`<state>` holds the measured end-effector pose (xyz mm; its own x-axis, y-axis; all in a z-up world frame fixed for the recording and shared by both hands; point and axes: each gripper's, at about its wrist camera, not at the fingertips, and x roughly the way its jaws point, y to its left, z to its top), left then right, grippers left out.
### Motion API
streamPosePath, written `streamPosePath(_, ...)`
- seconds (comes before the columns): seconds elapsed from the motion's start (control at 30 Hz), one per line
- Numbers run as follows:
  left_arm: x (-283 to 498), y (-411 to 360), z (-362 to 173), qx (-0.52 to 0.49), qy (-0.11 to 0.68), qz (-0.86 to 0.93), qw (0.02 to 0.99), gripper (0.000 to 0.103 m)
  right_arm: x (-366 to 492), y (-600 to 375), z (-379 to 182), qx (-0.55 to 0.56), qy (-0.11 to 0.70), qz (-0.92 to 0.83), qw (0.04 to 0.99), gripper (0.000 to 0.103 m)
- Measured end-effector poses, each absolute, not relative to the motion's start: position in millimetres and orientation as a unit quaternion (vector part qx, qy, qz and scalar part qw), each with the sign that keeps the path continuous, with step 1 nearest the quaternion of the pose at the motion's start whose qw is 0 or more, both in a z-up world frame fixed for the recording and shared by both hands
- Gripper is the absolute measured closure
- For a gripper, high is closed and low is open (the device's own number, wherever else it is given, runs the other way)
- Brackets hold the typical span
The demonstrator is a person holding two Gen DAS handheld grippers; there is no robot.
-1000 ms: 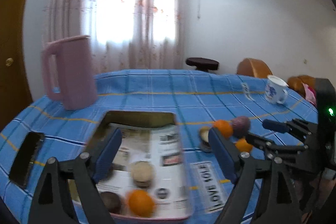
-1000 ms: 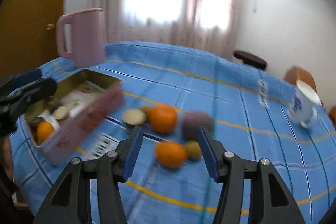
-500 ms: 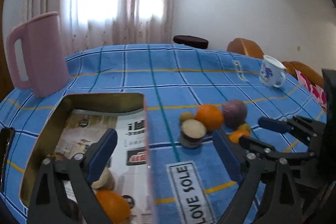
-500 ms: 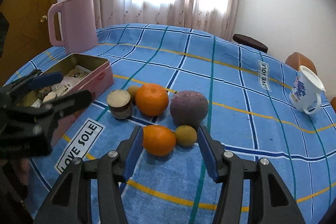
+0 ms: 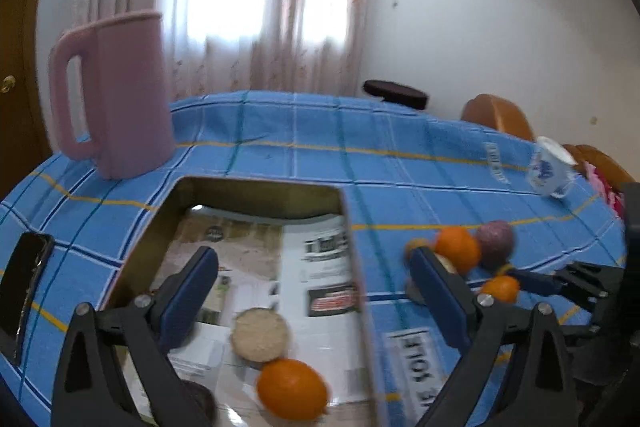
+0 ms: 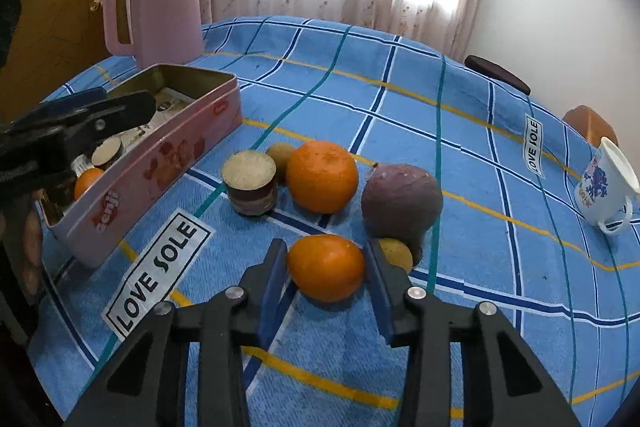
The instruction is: Organize fruits
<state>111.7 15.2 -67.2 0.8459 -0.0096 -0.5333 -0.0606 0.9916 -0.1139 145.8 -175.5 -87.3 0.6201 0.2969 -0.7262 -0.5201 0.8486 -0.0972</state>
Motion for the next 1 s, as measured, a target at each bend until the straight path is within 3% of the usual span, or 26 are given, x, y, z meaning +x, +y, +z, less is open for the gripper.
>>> streamPosePath(0.27, 115, -50, -63, 0.01, 0.281, -0.038, 0.959, 0.006, 137, -217, -75, -0.082, 0.318, 0.185, 0.926, 0.064)
streamPosePath(0.57, 159, -74, -87, 0.033, 0.364, -0.052, 0.929, 0.046, 143, -239, -71, -0.058, 0.304, 0.168, 0.936, 0.064)
streamPosePath(0.8, 176, -81, -94, 0.054, 0.39, -0.041, 0.918, 0.048, 142, -241, -70, -0.054, 0.304, 0.181, 0.934, 0.064)
streamPosePath(0.87, 175, -78, -93, 0.047, 0.388, -0.038, 0.92, 0.053, 141, -244, -69, -0.048, 0.302, 0.185, 0.934, 0.064)
streamPosePath(0.93, 170, -79, -91, 0.05, 0.38, -0.043, 0.923, 0.065, 140, -247, -68, -0.043, 0.297, 0.188, 0.935, 0.064)
streamPosePath(1.0, 164, -77, -89, 0.043, 0.376, -0.049, 0.924, 0.067, 139, -249, -67, -0.037, 0.294, 0.187, 0.937, 0.064)
